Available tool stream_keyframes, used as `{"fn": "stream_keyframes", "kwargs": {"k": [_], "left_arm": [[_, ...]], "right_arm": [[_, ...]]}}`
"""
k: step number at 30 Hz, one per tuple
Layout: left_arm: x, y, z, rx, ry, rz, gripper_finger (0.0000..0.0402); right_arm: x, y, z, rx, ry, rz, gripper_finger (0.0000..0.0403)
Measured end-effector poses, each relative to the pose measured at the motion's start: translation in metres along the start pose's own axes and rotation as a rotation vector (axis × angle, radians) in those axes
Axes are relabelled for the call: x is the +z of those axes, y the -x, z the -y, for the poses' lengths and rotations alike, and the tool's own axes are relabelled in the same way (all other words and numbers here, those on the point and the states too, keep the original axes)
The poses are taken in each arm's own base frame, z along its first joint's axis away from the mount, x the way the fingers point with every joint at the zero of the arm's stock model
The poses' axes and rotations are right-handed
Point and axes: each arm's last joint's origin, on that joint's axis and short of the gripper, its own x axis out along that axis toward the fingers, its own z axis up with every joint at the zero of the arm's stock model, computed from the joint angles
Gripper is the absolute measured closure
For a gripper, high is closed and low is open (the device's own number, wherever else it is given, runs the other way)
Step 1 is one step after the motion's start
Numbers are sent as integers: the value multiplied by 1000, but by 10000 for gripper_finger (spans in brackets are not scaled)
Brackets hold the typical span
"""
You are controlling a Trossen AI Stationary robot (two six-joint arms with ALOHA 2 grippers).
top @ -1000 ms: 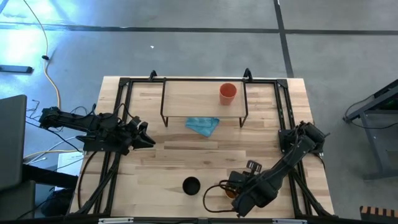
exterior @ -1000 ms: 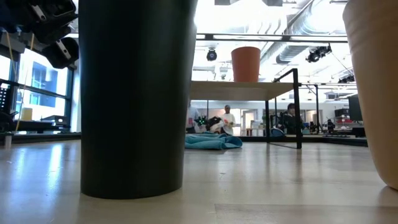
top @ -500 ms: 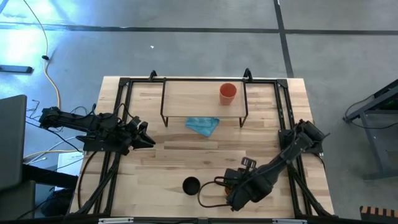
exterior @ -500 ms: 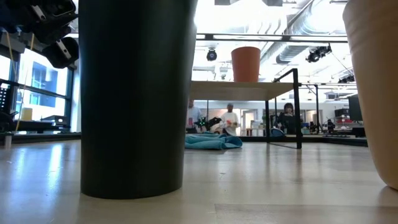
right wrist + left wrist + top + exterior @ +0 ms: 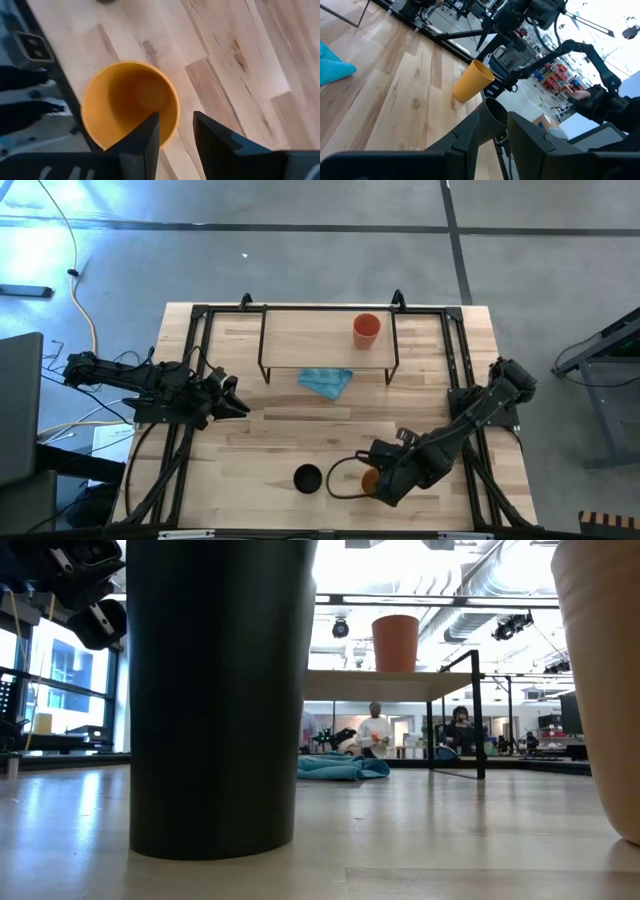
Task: Stack small to large cups/mugs on shelf
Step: Put the yellow cup on the shelf
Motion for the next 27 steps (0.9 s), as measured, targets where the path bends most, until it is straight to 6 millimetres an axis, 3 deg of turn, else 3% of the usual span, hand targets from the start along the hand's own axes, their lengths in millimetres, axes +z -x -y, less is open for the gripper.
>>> {"fn": "stream_keyframes", "kwargs": {"k": [10, 27], "left_arm": [[0, 0, 0, -1, 24, -1, 309], [0, 0, 0, 1, 25, 5, 309]], "right_arm": [[-4, -17, 11, 123, -29, -14, 293], [-5, -23, 17, 59, -26, 8, 293]]}}
